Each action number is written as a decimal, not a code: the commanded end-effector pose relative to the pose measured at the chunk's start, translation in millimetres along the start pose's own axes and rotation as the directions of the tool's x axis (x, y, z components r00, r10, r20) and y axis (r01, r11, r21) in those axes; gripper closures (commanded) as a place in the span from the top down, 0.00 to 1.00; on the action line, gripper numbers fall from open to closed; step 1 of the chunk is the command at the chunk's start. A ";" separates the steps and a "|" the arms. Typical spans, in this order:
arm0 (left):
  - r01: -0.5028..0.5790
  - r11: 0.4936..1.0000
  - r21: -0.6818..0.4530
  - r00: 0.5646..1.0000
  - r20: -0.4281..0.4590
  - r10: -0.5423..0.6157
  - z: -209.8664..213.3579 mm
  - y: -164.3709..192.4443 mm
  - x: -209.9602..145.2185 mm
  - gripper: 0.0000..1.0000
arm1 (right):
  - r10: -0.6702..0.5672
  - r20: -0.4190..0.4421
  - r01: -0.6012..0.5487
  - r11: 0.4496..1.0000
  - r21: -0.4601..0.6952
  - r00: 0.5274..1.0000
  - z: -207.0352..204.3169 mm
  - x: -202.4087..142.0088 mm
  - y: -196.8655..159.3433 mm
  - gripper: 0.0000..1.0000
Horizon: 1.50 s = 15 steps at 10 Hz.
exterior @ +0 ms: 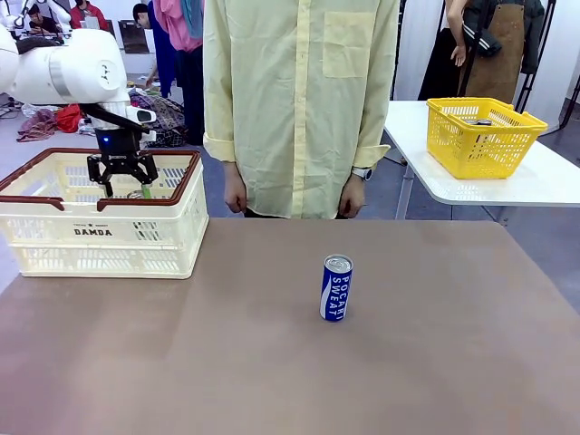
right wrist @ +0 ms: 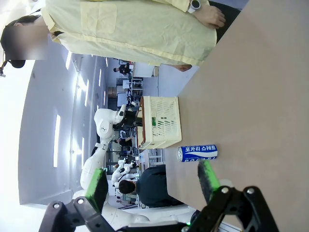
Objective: Place the drinks into the Shopping basket.
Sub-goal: Pick up one drink and place it into the Shopping basket.
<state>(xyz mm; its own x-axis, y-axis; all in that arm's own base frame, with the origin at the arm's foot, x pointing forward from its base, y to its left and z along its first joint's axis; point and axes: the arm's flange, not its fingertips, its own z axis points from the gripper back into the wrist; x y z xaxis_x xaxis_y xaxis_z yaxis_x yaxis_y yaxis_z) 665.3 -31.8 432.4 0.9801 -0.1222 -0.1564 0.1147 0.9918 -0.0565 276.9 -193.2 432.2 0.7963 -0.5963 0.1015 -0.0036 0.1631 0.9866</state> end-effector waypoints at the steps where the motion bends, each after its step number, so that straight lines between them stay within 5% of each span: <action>1: 0.023 0.999 -0.046 0.999 0.030 -0.022 21.7 3.7 -14.1 1.00 | 0.018 0.012 -0.018 1.000 0.020 1.000 -1.1 3.6 2.5 1.00; 5: 0.203 0.952 -0.230 0.970 0.176 -0.165 152.6 -19.2 -81.0 1.00 | 0.018 0.012 -0.018 1.000 0.020 1.000 -1.1 3.6 2.5 1.00; 8: 0.310 0.734 -0.604 0.946 0.270 -0.178 207.7 -1.2 -168.1 1.00 | 0.018 0.012 -0.018 1.000 0.020 1.000 -1.1 3.6 2.5 1.00; 10: 0.336 0.551 -0.763 0.929 0.365 -0.061 195.5 39.7 -236.2 1.00 | 0.018 0.012 -0.018 1.000 0.020 1.000 -1.1 3.6 2.5 1.00; 13: 0.556 0.426 -0.714 0.830 0.510 -0.228 130.9 62.5 -355.7 1.00 | 0.018 0.012 -0.018 1.000 0.020 1.000 -1.1 3.6 2.5 1.00; 15: 0.562 0.362 -0.744 0.827 0.501 -0.254 98.1 65.4 -377.4 1.00 | 0.018 0.012 -0.018 1.000 0.020 1.000 -1.1 3.6 2.5 1.00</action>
<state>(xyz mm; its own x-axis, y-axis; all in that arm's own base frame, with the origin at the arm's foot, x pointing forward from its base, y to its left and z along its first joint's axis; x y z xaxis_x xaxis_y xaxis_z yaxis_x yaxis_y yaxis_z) 320.7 86.2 591.4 0.8705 -0.3192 0.3745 0.4632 0.2744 -0.8427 277.2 -192.9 432.0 0.7971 -0.5954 0.1008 -0.0028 0.1633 0.9866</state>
